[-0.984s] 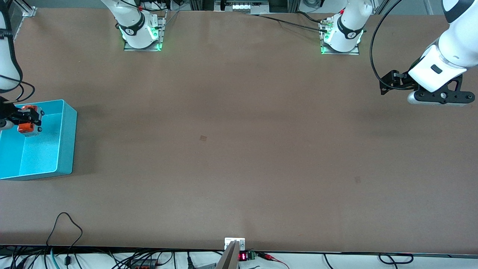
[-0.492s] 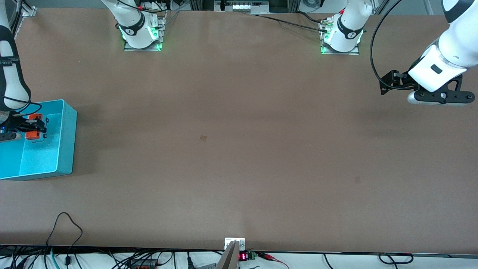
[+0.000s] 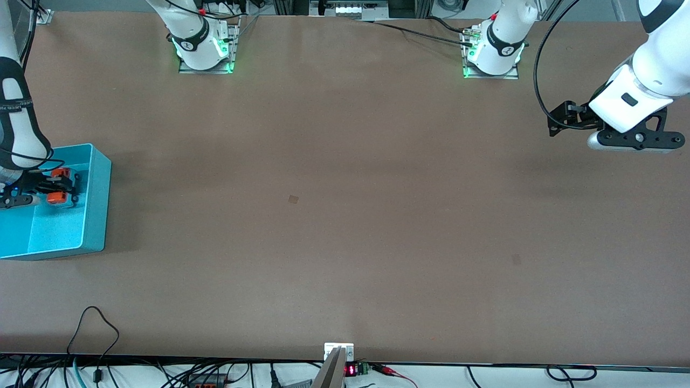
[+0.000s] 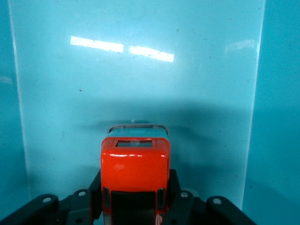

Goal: Wind up bus and store in blue box
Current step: 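Carry the bus over the blue box and open the right gripper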

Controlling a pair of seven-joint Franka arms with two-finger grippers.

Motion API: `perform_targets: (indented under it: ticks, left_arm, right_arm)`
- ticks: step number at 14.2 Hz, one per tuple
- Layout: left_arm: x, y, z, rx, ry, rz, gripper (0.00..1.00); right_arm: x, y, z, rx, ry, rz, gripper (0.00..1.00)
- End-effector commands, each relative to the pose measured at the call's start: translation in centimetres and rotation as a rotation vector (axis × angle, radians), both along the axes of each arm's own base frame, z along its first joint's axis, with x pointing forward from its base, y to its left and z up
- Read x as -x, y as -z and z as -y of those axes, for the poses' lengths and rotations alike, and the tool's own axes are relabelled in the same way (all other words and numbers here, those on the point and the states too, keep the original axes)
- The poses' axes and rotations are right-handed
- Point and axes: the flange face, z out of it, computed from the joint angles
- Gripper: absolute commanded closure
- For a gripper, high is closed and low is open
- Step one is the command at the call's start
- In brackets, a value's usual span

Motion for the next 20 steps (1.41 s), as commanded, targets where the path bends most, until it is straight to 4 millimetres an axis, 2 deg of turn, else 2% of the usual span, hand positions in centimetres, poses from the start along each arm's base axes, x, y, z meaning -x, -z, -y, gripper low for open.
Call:
perform_targets:
  ticks: [1, 2, 4, 7, 10, 12, 14, 18, 20]
  left_arm:
    - [0.7, -0.3, 0.3, 0.011, -0.007, -0.003, 0.00]
    - [0.7, -0.3, 0.4, 0.011, -0.005, -0.003, 0.00]
    - [0.8, -0.3, 0.4, 0.011, -0.005, -0.004, 0.00]
    - [0.9, -0.4, 0.5, 0.010, -0.004, -0.009, 0.00]
    - [1.0, -0.4, 0.9, 0.009, 0.001, -0.010, 0.00]
    - [0.8, -1.2, 1.7, 0.012, 0.013, 0.009, 0.00]
    - [1.0, -1.2, 1.6, 0.010, 0.014, -0.007, 0.00]
    - [1.0, -1.2, 1.5, 0.010, 0.012, -0.007, 0.00]
    - [1.0, -1.2, 1.5, 0.010, 0.012, -0.007, 0.00]
  right_arm:
    - [-0.3, -0.5, 0.9, -0.008, -0.016, 0.022, 0.61]
    - [-0.3, -0.5, 0.9, -0.008, -0.016, 0.022, 0.48]
    - [0.1, -0.5, 1.5, -0.016, 0.009, 0.031, 0.00]
    - [0.0, -0.9, 1.5, -0.019, 0.013, 0.039, 0.00]
    - [-0.9, -3.0, 1.4, -0.013, 0.007, 0.067, 0.00]
    - [-1.4, -5.8, 0.6, -0.019, -0.002, 0.082, 0.00]
    - [-1.7, -8.8, -0.3, -0.041, -0.017, 0.075, 0.00]
    - [-3.9, -16.8, -5.1, -0.070, -0.128, 0.052, 0.00]
    - [-4.5, -19.8, -7.5, -0.063, -0.150, 0.037, 0.00]
